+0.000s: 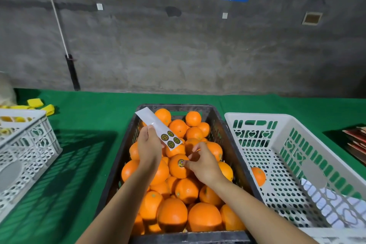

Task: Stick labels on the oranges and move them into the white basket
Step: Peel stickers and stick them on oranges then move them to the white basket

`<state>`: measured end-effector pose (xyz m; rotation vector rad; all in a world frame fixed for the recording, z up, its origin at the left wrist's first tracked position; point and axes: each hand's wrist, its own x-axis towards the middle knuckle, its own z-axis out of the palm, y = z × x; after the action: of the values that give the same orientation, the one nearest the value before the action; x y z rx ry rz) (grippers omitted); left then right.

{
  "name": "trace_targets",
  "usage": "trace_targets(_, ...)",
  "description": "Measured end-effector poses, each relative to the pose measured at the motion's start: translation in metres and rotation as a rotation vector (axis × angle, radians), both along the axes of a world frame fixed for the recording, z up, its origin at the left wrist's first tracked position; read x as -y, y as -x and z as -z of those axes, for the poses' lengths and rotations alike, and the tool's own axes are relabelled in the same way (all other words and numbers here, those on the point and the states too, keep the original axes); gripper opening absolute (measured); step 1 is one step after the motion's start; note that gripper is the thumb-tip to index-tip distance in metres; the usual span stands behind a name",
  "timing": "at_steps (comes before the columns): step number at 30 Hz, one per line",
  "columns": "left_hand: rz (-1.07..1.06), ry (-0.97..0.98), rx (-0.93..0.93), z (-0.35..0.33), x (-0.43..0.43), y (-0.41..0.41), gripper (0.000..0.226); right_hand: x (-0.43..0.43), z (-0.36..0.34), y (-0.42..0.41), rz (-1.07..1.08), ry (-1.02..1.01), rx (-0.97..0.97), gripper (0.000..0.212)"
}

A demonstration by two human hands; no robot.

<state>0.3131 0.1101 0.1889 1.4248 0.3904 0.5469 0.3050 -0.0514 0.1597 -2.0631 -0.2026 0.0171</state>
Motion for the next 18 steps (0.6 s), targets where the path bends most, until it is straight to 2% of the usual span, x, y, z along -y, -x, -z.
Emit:
trace_targets(3, -0.003, -0.013, -0.005, 0.001, 0.001, 0.000, 0.031, -0.003, 0.001, -0.001, -0.077, 0.110, -0.008, 0.029)
trace_targets(7, 0.005, -0.015, -0.008, 0.002, 0.000, -0.001, 0.029, -0.009, 0.010, 0.003, -0.181, 0.360, -0.016, 0.063)
trace_targets(13, 0.006, -0.018, -0.032, 0.002, 0.001, 0.000, 0.029, -0.010, 0.007, -0.004, -0.173, 0.196, -0.104, 0.054)
trace_targets(15, 0.006, -0.030, -0.029, 0.002, 0.001, 0.000, 0.029, -0.010, 0.009, -0.002, -0.184, 0.251, -0.104, 0.064)
trace_targets(18, 0.014, -0.044, -0.019, 0.001, 0.002, 0.002, 0.029, -0.012, 0.013, 0.002, -0.200, 0.452, -0.011, 0.083)
